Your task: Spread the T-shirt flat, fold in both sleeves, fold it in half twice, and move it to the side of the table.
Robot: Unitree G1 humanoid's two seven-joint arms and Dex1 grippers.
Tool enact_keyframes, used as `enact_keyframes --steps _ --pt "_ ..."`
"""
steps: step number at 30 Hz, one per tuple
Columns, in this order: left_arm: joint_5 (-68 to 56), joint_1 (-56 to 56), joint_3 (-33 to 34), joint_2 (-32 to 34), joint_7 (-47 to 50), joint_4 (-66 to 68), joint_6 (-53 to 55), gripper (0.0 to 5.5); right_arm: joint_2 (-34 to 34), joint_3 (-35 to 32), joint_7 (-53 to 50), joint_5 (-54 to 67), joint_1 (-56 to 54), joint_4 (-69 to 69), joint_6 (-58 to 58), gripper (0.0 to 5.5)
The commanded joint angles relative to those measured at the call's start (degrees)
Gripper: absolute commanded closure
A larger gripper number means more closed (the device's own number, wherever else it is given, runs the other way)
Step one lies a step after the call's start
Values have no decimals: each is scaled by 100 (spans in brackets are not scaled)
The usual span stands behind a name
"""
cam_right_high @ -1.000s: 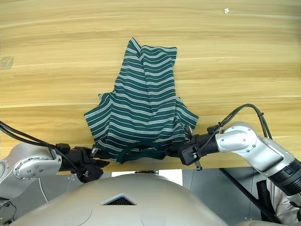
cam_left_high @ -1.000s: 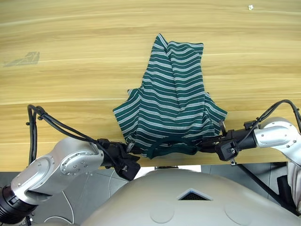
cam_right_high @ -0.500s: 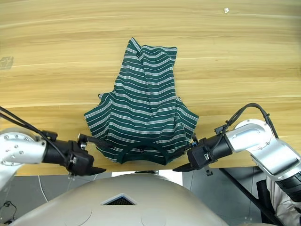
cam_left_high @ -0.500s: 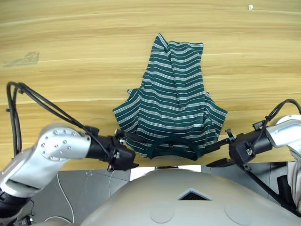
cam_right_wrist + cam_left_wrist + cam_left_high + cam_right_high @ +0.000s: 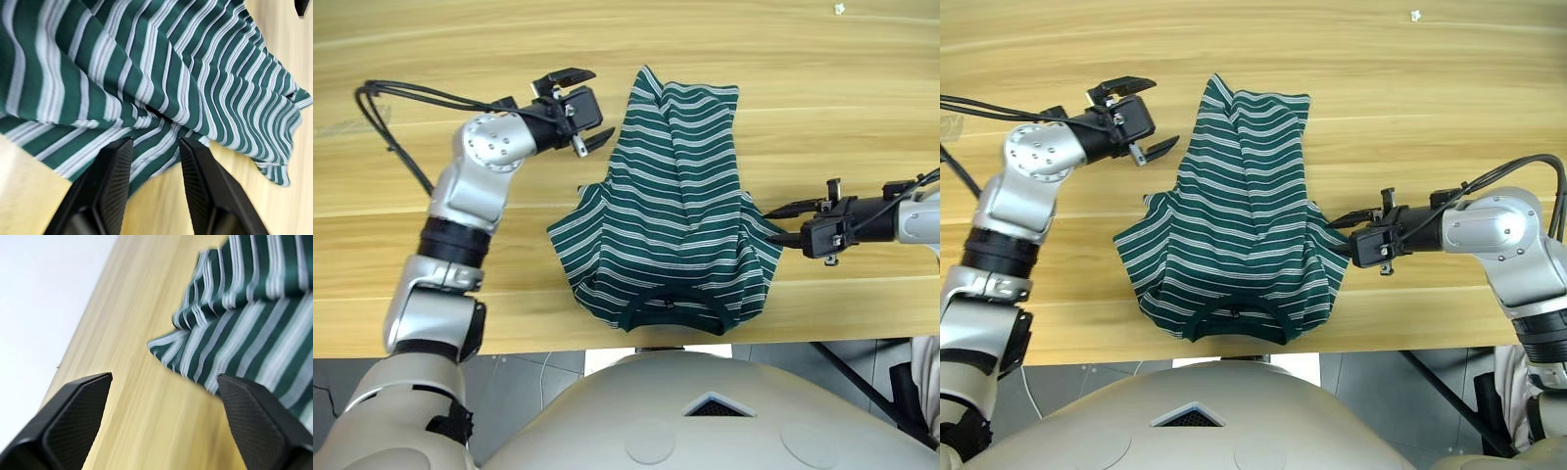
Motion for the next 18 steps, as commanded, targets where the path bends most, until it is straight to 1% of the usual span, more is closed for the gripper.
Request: enact_keyframes --steps 1,6,11,14,18 --pt "257 -393 -157 -448 283 982 -381 153 399 267 -164 -434 -129 568 -379 377" --pt "394 -663 -189 -826 556 2033 -732 153 706 494 -526 -1101 -331 1497 -902 377" --pt "647 -657 -268 -973 922 2964 -1039 153 867 700 -747 -1497 -531 2178 -1254 377" --pt "848 -604 -358 -879 1125 3302 -1267 153 793 701 -765 -1448 -491 2162 -1286 377" --pt "931 -593 -306 -557 1325 3710 -1402 153 603 662 -684 -1339 -334 2030 -1245 377"
